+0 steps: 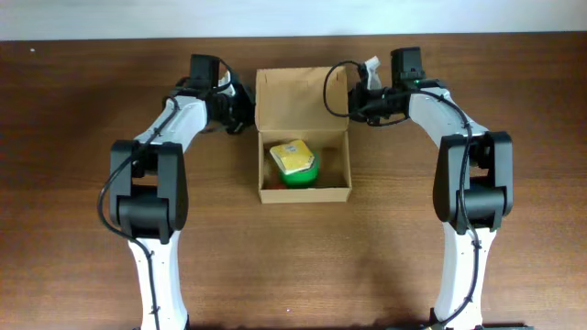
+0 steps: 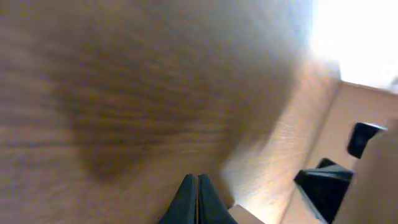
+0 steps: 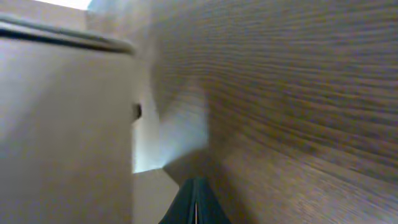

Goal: Pack container

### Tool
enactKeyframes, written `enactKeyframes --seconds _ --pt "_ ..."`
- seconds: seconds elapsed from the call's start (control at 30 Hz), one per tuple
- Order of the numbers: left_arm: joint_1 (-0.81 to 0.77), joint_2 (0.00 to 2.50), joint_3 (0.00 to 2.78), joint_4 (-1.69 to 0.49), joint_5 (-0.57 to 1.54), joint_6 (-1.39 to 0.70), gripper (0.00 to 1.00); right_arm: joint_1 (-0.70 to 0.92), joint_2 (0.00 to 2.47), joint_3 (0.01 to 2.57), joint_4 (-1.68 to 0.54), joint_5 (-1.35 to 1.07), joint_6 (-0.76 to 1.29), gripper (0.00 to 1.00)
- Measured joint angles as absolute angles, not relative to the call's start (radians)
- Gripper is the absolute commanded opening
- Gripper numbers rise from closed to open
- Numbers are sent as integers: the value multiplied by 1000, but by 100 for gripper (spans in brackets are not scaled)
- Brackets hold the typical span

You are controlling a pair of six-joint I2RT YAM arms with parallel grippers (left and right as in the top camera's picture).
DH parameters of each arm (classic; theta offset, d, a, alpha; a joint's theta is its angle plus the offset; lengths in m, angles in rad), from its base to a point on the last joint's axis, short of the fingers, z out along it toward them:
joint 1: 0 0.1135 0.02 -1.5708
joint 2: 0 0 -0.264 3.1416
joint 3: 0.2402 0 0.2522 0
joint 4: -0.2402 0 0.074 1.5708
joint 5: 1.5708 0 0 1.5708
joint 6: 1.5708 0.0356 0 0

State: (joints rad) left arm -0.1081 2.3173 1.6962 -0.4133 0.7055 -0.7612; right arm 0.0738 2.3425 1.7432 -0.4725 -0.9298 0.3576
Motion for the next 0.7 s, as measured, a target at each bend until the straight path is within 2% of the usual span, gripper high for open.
enactKeyframes --seconds 0.2,0.7 --pt "-84 2317 1697 -316 797 -760 2 71 2343 1743 -466 -1003 336 3" --pt "-72 2317 1764 -310 962 -717 2 59 2283 1743 -482 -1031 238 3"
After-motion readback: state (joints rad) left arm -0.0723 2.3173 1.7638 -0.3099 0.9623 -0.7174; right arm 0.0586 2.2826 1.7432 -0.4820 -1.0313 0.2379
